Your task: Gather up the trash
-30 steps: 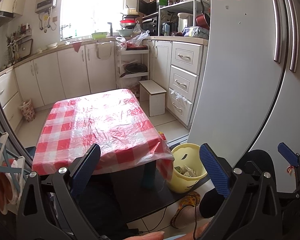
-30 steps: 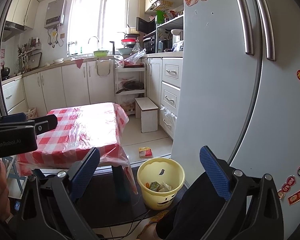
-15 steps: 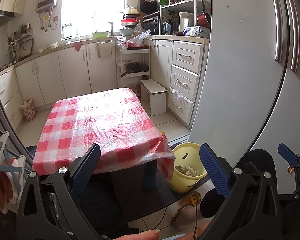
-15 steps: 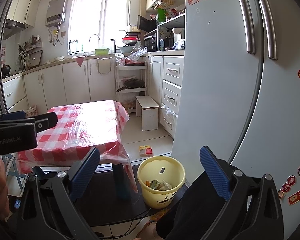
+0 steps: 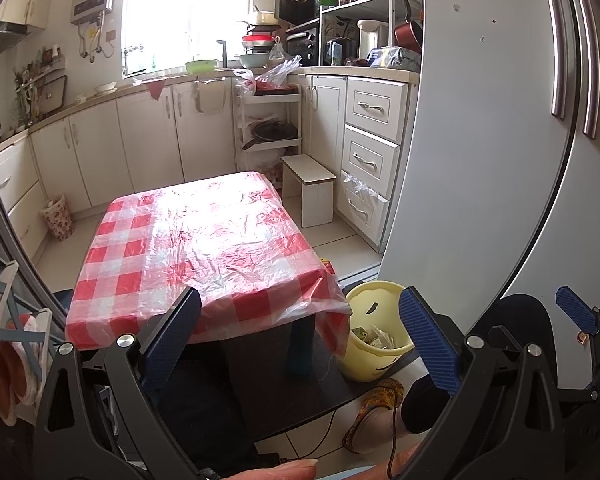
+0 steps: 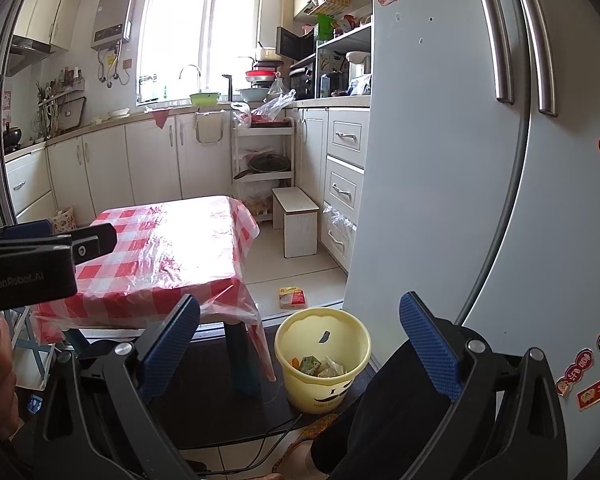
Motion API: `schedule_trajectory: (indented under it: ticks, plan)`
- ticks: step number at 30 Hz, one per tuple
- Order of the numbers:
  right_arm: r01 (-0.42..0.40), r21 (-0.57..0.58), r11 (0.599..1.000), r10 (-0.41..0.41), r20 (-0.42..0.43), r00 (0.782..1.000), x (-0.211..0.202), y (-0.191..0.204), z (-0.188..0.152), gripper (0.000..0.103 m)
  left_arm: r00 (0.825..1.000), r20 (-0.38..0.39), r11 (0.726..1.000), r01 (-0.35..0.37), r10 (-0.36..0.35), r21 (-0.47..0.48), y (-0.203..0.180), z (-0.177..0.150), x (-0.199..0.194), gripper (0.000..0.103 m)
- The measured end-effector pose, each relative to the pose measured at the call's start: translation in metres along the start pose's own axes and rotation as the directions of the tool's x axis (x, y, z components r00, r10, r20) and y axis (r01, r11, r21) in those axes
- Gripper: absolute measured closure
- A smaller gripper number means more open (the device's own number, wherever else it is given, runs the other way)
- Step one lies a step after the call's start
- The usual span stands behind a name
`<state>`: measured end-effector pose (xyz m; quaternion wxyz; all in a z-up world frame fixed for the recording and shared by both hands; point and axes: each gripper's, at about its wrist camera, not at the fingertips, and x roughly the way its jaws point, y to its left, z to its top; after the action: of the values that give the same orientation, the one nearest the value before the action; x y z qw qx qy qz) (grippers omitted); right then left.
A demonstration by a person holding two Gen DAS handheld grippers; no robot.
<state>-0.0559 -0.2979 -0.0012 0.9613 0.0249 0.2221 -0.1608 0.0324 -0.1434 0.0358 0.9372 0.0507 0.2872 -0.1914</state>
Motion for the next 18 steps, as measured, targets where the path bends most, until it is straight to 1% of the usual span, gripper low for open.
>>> schedule_trajectory:
  ticks: [13,18]
  plan:
    - [-0.013,0.010,1.000,0.013,0.003,1.000,0.000,-0.004,0.000,0.007,0.999,0.008,0.998,-0.046,0.046,0.044,-0.013,0.000,-0.002,0.008]
    - [-0.015,0.014,1.000,0.015,0.003,1.000,-0.001,-0.005,-0.001,0.007,0.999,0.007,0.997,-0.050,0.050,0.054,-0.017,0.001,-0.003,0.008]
